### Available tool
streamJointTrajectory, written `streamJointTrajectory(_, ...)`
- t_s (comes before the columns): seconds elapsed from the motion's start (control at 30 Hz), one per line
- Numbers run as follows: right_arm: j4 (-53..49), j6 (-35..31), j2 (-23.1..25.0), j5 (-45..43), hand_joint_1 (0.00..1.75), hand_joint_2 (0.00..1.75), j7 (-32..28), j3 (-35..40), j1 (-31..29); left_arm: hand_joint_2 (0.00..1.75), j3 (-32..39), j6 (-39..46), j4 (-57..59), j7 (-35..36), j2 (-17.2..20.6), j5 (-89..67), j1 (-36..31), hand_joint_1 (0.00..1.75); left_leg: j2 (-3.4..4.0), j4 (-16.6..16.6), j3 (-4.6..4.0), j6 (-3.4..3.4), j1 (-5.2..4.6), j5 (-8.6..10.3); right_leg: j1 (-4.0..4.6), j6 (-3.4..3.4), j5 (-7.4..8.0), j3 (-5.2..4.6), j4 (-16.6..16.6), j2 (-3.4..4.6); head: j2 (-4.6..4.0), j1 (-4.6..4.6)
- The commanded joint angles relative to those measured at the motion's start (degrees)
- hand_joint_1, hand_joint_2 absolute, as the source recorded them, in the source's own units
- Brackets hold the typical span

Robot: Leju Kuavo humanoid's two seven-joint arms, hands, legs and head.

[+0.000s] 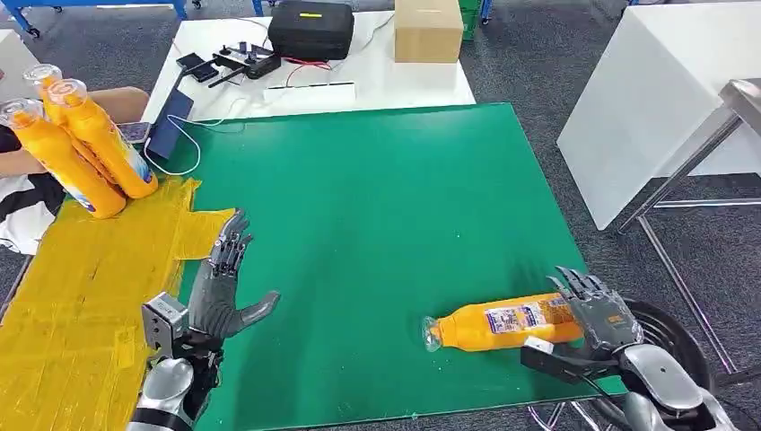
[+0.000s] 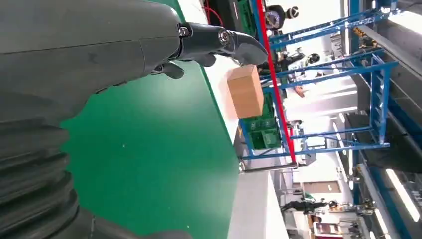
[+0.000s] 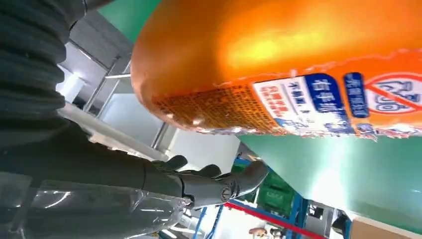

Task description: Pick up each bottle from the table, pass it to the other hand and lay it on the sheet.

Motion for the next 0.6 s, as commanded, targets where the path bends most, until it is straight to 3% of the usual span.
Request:
streamJointTrajectory(0.03,12.93,-0.45,6.50,1.11,0.00,1.75,-0.47,7.85,-11.87,1.75,-0.77,-0.28,3.52,0.36,-0.48,0.43,-2.66,0.00,0.09,-0.05,0.18,-0.09,0.11,-0.04,0.10,-0.05,0.03,0.18,-0.13,0.16,0.00,-0.02)
streamJointTrajectory(0.23,16.40,0.98,5.93,-1.89,0.00,1.75,-2.70,12.08,-15.09,1.75,-1.39,-0.54,4.98,0.26,-0.66,0.70,-3.83,0.00,0.14,0.00,0.44,-0.19,0.26,-0.17,0.22,-0.10,-0.03,0.46,-0.16,0.30,0.00,-0.02)
streamJointTrajectory(0.4,16.10,6.81,0.30,-8.86,0.00,1.75,-6.30,13.53,-15.86,1.75,-1.74,-0.76,7.29,-0.31,-0.51,1.39,-5.39,0.00,-0.12,0.04,0.32,-0.14,0.16,-0.11,0.13,-0.06,-0.10,0.39,-0.07,0.01,0.02,0.00)
streamJointTrajectory(0.43,16.16,7.84,-0.77,-9.74,0.10,1.75,-6.63,14.14,-16.17,1.75,-1.84,-0.79,7.62,-0.44,-0.46,1.54,-5.61,0.00,-0.15,0.15,0.55,-0.24,0.32,-0.29,0.28,-0.10,-0.21,0.68,-0.07,0.08,0.00,-0.02)
streamJointTrajectory(0.6,16.00,11.07,-5.38,-12.76,0.23,1.75,-7.40,17.12,-17.59,1.75,-2.47,-0.81,8.97,-0.72,-0.40,1.99,-6.66,0.00,-0.18,0.06,0.22,-0.07,0.06,-0.05,0.02,-0.02,-0.08,0.30,-0.02,-0.07,0.00,0.00)
